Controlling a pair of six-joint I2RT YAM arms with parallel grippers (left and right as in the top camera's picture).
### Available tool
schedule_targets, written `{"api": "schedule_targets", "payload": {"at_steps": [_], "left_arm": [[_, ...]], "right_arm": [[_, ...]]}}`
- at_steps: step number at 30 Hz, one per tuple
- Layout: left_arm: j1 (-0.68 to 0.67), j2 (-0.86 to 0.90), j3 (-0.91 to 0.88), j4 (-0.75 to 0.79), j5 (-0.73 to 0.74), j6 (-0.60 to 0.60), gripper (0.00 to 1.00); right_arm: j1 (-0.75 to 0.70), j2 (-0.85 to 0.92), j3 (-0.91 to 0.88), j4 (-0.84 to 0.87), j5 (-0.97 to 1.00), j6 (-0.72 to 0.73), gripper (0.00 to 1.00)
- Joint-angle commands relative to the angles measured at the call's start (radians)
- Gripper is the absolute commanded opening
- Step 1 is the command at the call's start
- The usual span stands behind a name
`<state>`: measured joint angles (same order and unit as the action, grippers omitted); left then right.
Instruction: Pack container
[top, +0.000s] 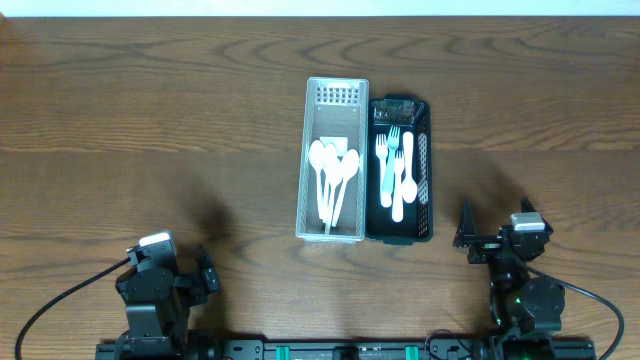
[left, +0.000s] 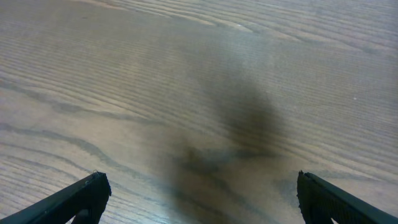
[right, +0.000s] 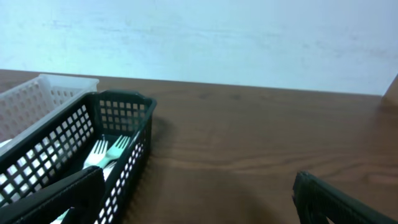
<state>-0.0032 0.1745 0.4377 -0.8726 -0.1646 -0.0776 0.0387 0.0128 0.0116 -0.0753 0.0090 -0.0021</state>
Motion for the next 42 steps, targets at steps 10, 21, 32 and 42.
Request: {"api": "schedule_targets", "payload": {"at_steps": [10,21,32,42], "left_arm": [[-0.004,-0.006,0.002,-0.002,-0.005,0.006,0.98],[-0.004,-0.006,0.002,-0.002,-0.005,0.006,0.98],[-0.003,-0.031,-0.004,-0.019,0.025,0.003,0.98],[-0.003,-0.157,-0.24,0.486,0.134,0.197,0.98]], "right_arm": [[0.015,-0.006,-0.006,0.004,0.017,-0.052,0.99],[0.015,-0.006,-0.006,0.004,0.017,-0.052,0.99],[0.015,-0.006,-0.006,0.004,0.017,-0.052,0.99],[0.015,-0.006,-0.006,0.004,0.017,-0.052,0.99]]}}
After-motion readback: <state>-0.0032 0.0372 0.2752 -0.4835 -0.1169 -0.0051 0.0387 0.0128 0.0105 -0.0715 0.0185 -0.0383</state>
